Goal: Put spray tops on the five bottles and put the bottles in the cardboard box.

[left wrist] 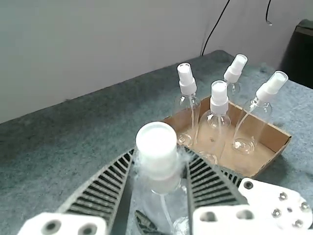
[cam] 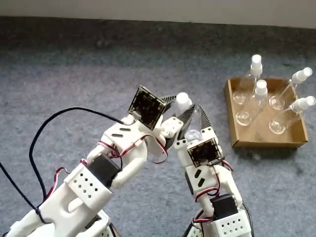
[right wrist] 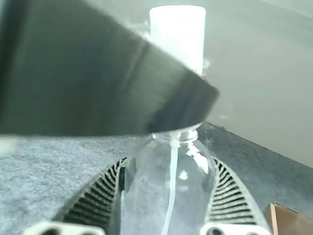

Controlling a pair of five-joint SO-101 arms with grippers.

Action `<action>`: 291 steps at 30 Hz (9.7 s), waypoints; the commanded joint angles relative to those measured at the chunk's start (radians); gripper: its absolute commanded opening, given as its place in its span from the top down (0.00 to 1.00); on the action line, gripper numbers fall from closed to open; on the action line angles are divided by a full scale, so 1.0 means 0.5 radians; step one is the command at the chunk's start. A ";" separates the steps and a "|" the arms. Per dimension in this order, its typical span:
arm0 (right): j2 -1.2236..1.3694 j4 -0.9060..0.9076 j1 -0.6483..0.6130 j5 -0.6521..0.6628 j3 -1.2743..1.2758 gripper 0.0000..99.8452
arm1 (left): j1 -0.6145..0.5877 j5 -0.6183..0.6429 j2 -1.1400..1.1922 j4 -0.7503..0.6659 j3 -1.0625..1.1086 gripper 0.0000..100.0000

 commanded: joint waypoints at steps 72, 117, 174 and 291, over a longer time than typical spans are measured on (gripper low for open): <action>-0.011 -0.109 -0.011 0.015 0.308 0.88 | -0.299 0.261 -0.397 0.927 -0.155 0.64; -0.011 0.235 0.235 0.015 0.315 0.88 | -1.493 0.160 -1.864 1.550 0.984 1.00; 0.014 0.465 1.198 -0.365 -0.621 0.88 | -1.410 -0.077 -1.858 1.890 1.564 0.99; 2.334 -2.116 1.545 -0.175 -0.720 0.88 | -1.410 -0.080 -1.858 1.890 1.564 0.99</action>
